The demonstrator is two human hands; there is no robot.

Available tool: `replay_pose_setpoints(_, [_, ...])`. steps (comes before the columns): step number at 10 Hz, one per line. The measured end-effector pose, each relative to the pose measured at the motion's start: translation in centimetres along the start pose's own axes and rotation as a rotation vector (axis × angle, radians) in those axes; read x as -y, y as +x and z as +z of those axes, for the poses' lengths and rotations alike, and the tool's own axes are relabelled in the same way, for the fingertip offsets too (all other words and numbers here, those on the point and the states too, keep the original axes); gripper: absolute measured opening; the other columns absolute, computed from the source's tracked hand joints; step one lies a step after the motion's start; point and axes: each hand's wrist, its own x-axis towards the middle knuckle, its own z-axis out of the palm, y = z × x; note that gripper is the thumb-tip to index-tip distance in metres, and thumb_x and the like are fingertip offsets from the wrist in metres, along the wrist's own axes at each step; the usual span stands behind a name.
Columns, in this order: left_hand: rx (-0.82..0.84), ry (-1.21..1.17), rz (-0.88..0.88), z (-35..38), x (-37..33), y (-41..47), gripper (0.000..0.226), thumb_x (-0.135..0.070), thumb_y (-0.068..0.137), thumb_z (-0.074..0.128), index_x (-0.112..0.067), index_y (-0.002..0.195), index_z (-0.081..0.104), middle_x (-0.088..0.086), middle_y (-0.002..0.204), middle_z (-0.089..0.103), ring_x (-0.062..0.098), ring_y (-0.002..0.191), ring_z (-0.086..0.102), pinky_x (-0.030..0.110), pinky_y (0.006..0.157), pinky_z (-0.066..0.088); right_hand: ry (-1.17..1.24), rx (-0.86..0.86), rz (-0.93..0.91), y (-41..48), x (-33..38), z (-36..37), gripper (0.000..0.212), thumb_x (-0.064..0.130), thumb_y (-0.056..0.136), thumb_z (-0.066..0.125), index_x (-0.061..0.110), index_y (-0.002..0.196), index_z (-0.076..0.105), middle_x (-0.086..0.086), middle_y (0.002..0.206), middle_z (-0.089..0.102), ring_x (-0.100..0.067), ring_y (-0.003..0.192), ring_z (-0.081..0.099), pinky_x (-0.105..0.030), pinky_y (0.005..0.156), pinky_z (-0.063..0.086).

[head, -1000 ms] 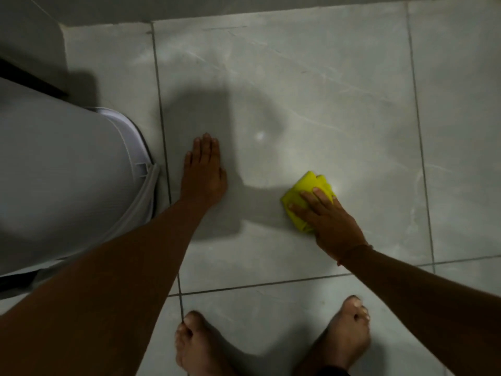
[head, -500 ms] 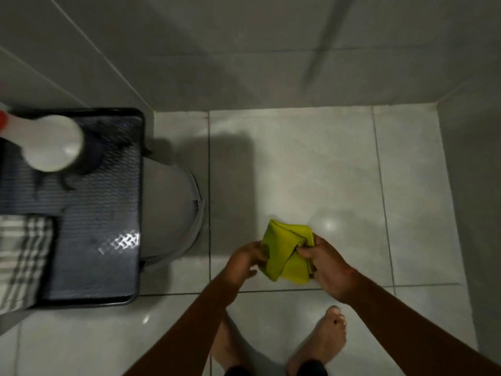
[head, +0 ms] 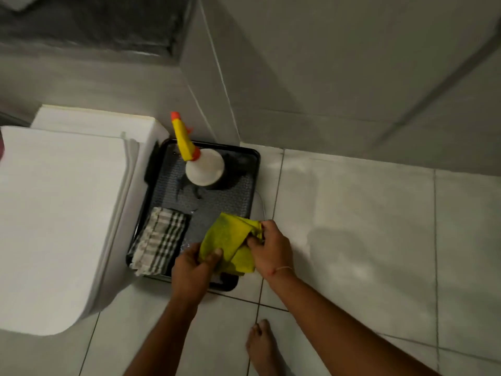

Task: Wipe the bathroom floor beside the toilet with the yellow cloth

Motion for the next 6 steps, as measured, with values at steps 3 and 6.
replay_pose_setpoints(3, [-0.172, 0.353, -0.096, -1.2, 3.8, 2.8, 0.033, -0.038, 0.085, 0.075, -0.013, 0.106, 0.072, 0.01, 0.095, 0.075, 0.033, 0.094, 0.07, 0.04, 0.083, 0.055, -0.595, -0.046, -0.148, 2.2, 0.7, 5.1, 0.026, 0.039, 0.084, 0.064, 0.019, 0.1, 0.065, -0.01, 0.102, 0.068, -0.032, 0.103, 0.055, -0.041, 0.085, 0.046])
replay_pose_setpoints(6, [-0.261, 0.779, 0.256, -1.1, -2.8, -2.8, 0.061, -0.034, 0.087, 0.067, -0.018, 0.143, 0.049, 0.009, 0.133, 0.058, 0.028, 0.116, 0.06, 0.042, 0.085, 0.052, 0.287, -0.233, -0.139, -7.9, 6.5, -8.4, 0.036, 0.028, 0.089, 0.066, 0.027, 0.125, 0.06, 0.001, 0.093, 0.07, -0.02, 0.093, 0.065, -0.033, 0.084, 0.055])
